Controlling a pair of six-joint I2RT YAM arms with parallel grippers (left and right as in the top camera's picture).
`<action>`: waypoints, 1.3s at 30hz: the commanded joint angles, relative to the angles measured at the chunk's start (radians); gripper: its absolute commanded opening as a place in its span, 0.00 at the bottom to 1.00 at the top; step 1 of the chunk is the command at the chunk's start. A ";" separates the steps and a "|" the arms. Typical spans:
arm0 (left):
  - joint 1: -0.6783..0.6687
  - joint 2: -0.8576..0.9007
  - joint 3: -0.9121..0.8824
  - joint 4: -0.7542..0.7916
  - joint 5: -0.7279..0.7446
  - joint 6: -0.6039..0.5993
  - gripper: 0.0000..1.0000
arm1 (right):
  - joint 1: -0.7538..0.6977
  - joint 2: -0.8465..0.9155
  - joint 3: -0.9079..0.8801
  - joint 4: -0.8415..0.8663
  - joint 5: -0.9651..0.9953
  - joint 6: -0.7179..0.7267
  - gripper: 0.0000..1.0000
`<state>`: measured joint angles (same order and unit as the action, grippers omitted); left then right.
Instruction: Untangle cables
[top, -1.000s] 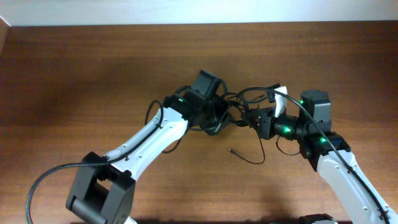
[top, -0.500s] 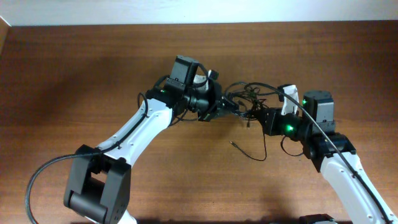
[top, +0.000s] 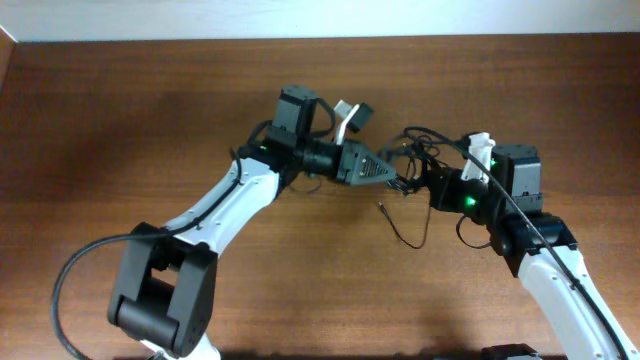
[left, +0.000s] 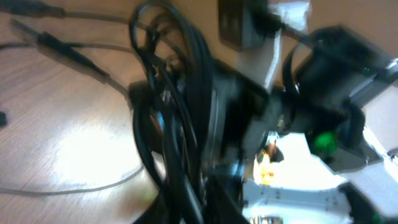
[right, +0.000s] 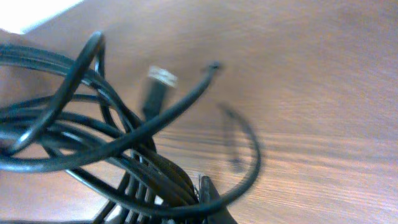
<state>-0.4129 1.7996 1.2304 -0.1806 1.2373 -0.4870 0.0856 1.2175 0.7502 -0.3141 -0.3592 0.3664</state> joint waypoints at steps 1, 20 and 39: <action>0.043 -0.057 0.031 -0.192 -0.148 0.243 0.11 | -0.037 0.023 -0.031 -0.019 0.214 -0.010 0.04; 0.030 -0.057 0.031 -0.365 -0.522 -0.253 0.54 | -0.034 0.014 -0.014 0.050 -0.330 -0.334 0.04; -0.178 -0.055 0.031 -0.284 -0.756 -0.553 0.00 | -0.034 0.014 -0.014 0.055 -0.395 -0.396 0.04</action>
<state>-0.5762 1.7668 1.2545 -0.4694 0.5400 -1.0389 0.0498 1.2427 0.7197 -0.2684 -0.6868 -0.0227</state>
